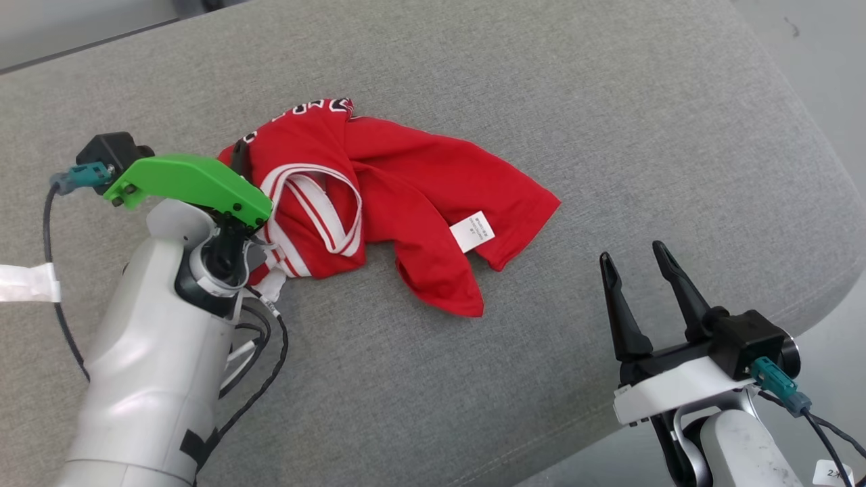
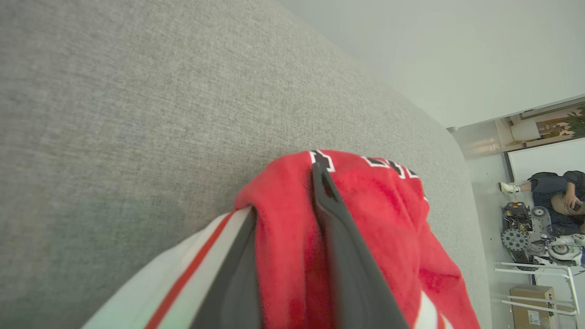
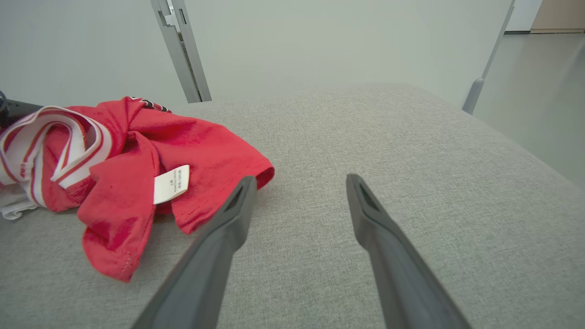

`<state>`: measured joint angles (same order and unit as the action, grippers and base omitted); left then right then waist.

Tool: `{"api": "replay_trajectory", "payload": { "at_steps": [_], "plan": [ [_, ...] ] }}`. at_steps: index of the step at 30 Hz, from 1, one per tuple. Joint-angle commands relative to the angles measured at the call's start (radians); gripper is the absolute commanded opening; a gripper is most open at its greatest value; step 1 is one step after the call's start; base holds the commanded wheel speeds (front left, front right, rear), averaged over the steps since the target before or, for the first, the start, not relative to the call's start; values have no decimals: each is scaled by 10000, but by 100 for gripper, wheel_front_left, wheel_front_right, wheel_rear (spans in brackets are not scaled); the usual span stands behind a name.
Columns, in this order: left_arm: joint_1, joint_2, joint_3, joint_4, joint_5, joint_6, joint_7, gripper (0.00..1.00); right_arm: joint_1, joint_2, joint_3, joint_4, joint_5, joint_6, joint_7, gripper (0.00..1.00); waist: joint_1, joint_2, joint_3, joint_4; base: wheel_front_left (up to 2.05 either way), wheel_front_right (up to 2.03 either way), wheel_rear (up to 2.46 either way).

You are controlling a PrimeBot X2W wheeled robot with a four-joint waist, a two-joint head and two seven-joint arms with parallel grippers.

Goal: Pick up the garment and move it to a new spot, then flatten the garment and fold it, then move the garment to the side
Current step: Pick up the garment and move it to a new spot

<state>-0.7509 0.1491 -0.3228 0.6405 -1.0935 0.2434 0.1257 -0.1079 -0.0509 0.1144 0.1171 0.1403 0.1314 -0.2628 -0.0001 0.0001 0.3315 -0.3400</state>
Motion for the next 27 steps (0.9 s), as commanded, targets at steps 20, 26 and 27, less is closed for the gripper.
{"api": "replay_trajectory", "payload": {
  "at_steps": [20,26,27],
  "plan": [
    [3039,-129,-18,-2251,4777,-1423,-3911,100,1237,-6,-1304,-253,-1113,-14,-31,100,1,-1,-2310,2280,0,0,0],
    [5663,-389,633,-4565,6732,-1343,-3913,100,1723,-90,-1646,-380,-1344,-14,-33,100,1,-1,-2615,2987,0,0,0],
    [5996,-451,705,-4759,6913,-1390,-3911,100,1764,-96,-1665,-382,-1347,-14,-33,100,1,-1,-2647,3081,0,0,0]
  ]
}}
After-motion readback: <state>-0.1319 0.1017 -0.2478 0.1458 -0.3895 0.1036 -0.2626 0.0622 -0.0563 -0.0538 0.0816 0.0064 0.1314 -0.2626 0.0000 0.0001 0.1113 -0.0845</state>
